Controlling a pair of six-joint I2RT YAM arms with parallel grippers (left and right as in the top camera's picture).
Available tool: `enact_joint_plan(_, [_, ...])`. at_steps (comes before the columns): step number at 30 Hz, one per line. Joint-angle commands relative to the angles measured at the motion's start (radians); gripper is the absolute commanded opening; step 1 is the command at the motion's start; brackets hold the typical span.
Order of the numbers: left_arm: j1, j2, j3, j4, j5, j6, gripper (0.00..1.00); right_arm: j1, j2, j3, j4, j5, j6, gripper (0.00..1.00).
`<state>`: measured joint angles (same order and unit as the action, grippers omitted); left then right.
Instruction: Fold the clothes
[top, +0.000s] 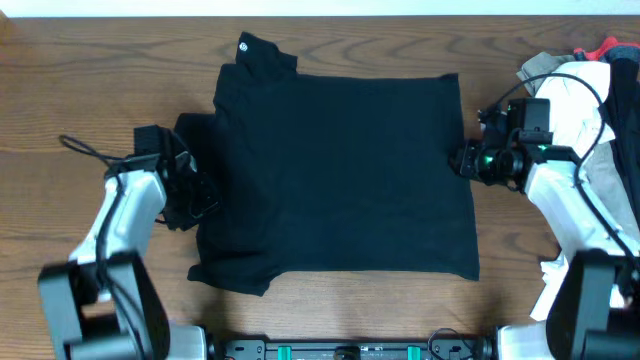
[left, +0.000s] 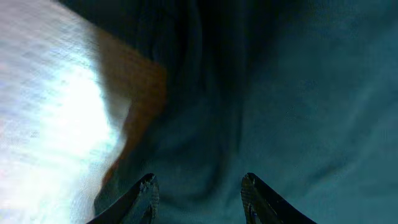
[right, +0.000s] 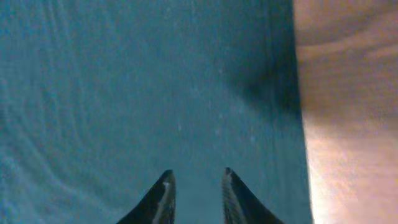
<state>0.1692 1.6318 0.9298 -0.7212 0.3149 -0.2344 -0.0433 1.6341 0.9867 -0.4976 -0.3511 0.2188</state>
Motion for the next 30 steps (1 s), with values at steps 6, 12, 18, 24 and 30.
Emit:
enact_joint_plan(6, [0.003, 0.096, 0.007, -0.011, -0.151, -0.036, 0.2, 0.035, 0.125, 0.014, 0.13, -0.024, -0.013, 0.02])
enact_joint_plan(12, [0.008, 0.099, 0.007, -0.128, -0.251, -0.124, 0.13, 0.036, 0.234, 0.014, 0.222, -0.023, -0.013, 0.01])
enact_joint_plan(18, [0.048, 0.099, 0.007, -0.203, -0.274, -0.13, 0.13, 0.033, 0.34, 0.014, 0.231, 0.091, 0.003, 0.01])
enact_joint_plan(24, [0.108, 0.099, 0.007, -0.25, -0.282, -0.108, 0.13, -0.003, 0.342, 0.024, 0.167, 0.224, 0.039, 0.01])
enact_joint_plan(30, [0.15, 0.098, 0.015, -0.262, -0.273, -0.1, 0.13, -0.039, 0.32, 0.077, 0.075, 0.204, 0.037, 0.01])
